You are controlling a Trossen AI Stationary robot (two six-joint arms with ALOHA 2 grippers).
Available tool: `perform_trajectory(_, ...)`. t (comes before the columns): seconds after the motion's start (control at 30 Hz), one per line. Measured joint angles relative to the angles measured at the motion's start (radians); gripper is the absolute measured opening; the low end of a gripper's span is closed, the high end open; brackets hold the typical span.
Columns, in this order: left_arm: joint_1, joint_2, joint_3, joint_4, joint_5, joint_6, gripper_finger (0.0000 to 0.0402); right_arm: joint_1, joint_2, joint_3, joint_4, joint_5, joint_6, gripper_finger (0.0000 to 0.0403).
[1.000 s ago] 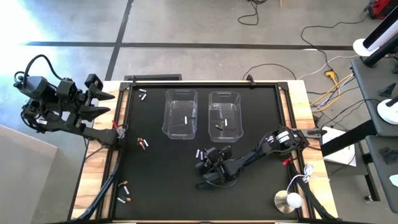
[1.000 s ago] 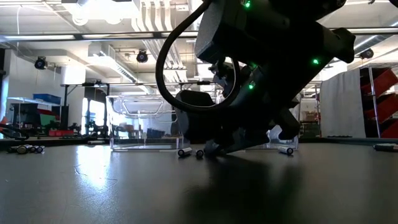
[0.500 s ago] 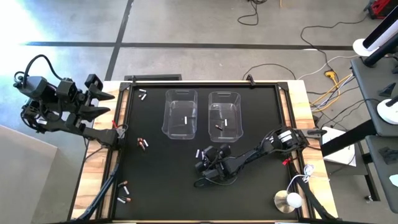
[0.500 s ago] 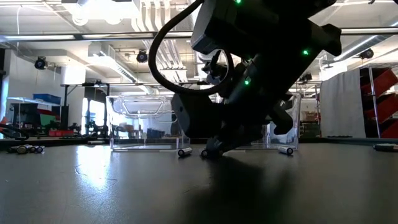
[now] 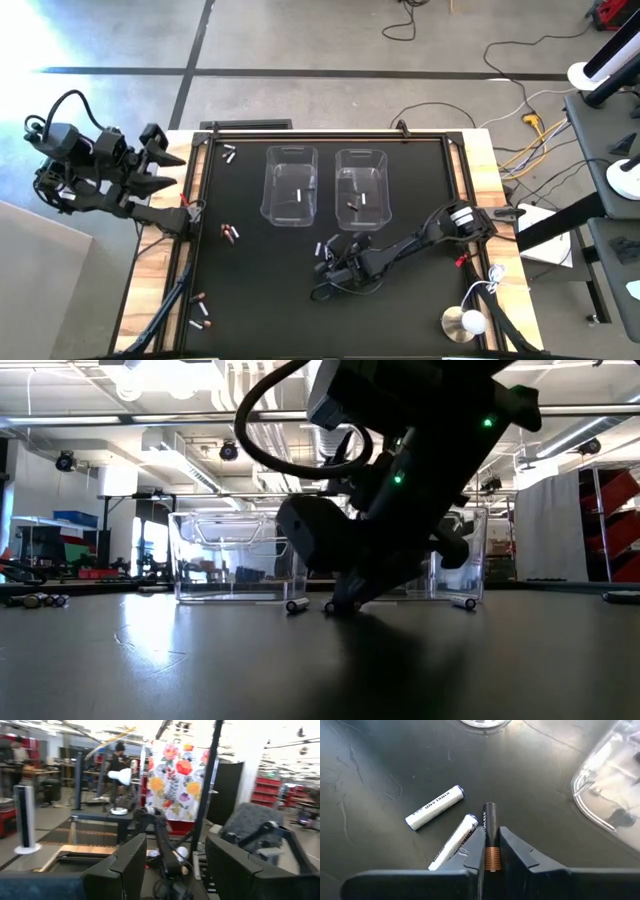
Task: Sort batteries
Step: Put the black battery into the right transparent bin
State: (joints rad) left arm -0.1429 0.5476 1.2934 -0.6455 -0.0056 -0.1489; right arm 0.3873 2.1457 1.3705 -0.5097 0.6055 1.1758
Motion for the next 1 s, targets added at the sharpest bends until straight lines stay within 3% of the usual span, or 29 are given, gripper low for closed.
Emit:
perform_trajectory(0.37,0.0,-0.002,0.0,-0.001,0.025,0.033,0.0181,-0.001,-0.111,-0.004,-0.13,-0.149,-0.013,0.0035)
perform_trajectory(0.67,0.0,-0.03,-0.001,-0.042,0.025,0.039,0.0181,-0.006,-0.277,-0.006,-0.158,-0.419,-0.076,0.0034)
perform_trajectory(0.77,0.0,-0.049,-0.001,-0.056,0.022,0.041,0.0181,-0.009,-0.362,-0.005,-0.158,-0.415,-0.075,0.0034)
perform_trajectory(1.0,0.0,-0.079,-0.001,-0.04,0.014,0.07,0.0181,-0.115,-0.521,0.031,-0.16,-0.231,-0.132,0.0034)
